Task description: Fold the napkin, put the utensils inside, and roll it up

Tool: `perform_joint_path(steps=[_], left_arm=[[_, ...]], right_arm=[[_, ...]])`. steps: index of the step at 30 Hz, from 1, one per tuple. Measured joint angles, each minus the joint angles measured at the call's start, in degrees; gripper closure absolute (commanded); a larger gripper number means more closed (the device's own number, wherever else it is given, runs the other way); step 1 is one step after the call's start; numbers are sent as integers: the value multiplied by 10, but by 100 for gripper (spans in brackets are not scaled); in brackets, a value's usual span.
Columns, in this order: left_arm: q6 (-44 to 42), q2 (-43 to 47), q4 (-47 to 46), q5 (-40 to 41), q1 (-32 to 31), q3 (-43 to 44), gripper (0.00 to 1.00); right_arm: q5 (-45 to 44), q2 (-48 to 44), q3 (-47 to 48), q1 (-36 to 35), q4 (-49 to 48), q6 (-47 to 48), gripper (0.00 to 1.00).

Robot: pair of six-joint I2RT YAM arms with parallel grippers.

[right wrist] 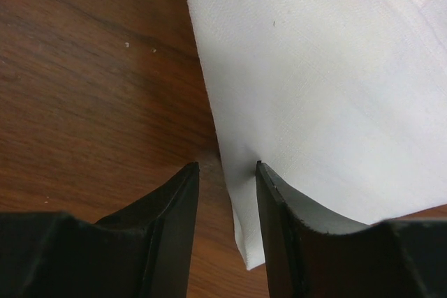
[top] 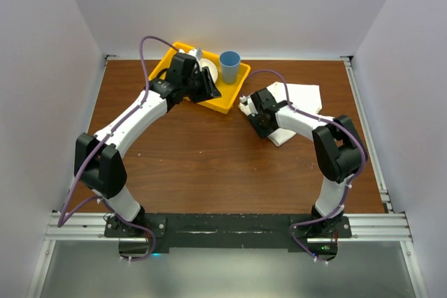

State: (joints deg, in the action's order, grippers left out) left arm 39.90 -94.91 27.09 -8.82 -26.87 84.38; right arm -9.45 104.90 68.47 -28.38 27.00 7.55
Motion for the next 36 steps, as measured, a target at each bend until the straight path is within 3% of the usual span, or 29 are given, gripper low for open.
perform_joint_path(steps=[7,24,36], left_arm=[[-1,0,0,-4,0,0,56],[-7,0,0,-22,2,0,55],[-5,-61,-48,-96,-10,0,52]], right_arm=[[-8,15,0,-2,-7,0,57],[-12,31,11,0,-14,-5,100],[58,29,23,15,-2,-72,100]])
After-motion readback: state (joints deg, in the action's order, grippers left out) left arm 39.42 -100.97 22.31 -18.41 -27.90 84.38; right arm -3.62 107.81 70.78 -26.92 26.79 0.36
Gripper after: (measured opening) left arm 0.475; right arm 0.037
